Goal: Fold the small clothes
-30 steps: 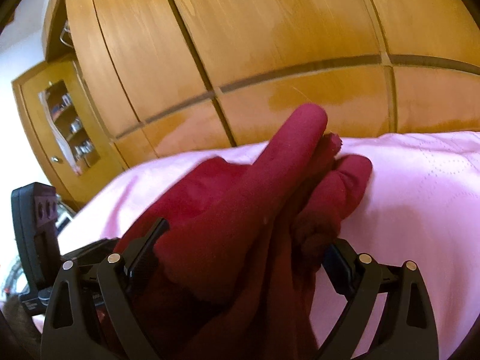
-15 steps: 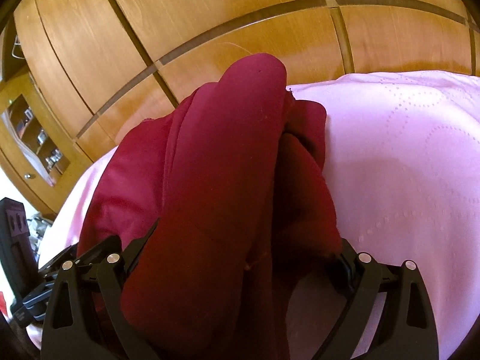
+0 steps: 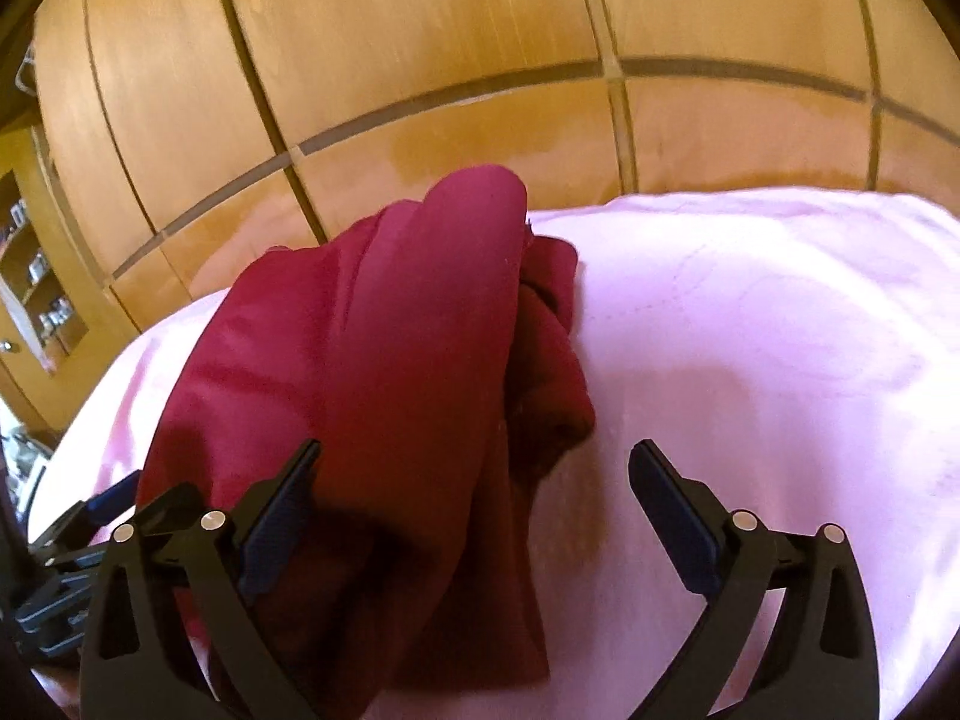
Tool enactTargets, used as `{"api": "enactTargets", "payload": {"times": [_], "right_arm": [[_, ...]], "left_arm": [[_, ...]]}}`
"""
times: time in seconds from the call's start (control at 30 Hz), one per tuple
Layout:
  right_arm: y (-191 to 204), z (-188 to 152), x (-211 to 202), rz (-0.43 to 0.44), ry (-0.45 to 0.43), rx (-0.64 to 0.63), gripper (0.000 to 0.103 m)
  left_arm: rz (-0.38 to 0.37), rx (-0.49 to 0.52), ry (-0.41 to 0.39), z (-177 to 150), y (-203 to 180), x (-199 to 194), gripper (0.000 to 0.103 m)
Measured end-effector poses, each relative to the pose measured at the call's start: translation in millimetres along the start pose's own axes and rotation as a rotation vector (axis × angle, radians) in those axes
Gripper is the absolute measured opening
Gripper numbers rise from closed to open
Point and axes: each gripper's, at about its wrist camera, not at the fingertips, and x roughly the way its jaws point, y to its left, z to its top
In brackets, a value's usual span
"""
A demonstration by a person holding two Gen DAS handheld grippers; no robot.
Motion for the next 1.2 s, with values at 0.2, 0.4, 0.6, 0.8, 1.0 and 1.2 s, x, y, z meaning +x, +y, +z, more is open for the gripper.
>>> {"api": "enactTargets", "payload": {"times": [0.2,0.4,0.6,0.8,1.0,1.2], "right_arm": [[1.5,-14.1,-14.3,-0.192,-0.002,-0.08,0.099],[-3.2,-16.5,5.0,-0.24,0.067,-0.087,0.099],[-19.5,-16.8,-8.7,-0.12,0.062,-0.006,0.099],[-8.9,-33.4,-44.3,-0.118,0.036,-0.009,0.1],[10.6,-49.7,-82.8,-0.137,-0.006,-0.112,0.1],[16.3,-61.5,-106.8,-0.134,-0.034,-0.115,0.1]], "left_arm": [[0.039,-0.033,0.025,-13.2,11.6,-1.5,0.096],[0.027,-0.06,0.088,-15.9,19.9,14.8,0.1],[-0.002,-0.089,0.083,-18.2,24.7,1.0,0.1],[0.046,-0.036,0.0,-34.4,9.2,-37.3,0.101],[0.124,0.081,-0.042,-50.8,-12.2,-72.6,0.101],[0.178,0.094,-0.101,-57.7,-24.5,-105.5,0.101]]}}
